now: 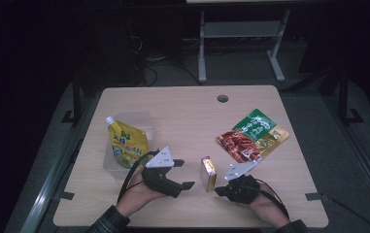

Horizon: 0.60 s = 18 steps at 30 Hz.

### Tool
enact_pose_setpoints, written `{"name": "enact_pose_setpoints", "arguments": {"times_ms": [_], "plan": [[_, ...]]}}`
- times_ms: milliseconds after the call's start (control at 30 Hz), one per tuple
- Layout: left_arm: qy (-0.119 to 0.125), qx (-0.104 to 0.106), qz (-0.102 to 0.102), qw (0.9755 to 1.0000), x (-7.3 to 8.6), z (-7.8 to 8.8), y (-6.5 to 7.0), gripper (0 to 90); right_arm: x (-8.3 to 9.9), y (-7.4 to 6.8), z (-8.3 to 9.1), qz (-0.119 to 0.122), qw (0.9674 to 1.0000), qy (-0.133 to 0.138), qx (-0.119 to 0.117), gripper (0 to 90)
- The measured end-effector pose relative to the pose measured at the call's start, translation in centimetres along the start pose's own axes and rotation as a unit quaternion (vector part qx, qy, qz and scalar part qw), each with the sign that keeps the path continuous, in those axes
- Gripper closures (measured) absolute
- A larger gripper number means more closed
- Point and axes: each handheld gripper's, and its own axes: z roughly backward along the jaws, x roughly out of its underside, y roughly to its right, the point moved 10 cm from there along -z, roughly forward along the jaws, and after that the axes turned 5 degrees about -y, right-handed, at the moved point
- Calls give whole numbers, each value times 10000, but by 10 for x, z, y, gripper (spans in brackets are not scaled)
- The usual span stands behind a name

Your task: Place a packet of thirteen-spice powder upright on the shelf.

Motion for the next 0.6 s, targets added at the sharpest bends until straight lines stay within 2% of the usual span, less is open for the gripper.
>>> {"name": "enact_pose_setpoints", "arguments": {"times_ms": [133,267,367,433,600], "plan": [[-118,49,130,9998,22,4,1,202,-2,-1,-6,31,10000,-61,5,899],[-140,89,283,9995,35,9,4,202,-2,0,-10,11,9999,-119,8,899],[-186,109,296,9993,42,10,6,202,-2,4,-10,28,9999,-97,83,899],[-227,117,289,9993,45,10,7,202,-3,5,-9,-49,9999,-105,96,899],[-275,133,238,9992,46,6,9,193,-6,13,-10,-48,9997,-95,209,900]]}}
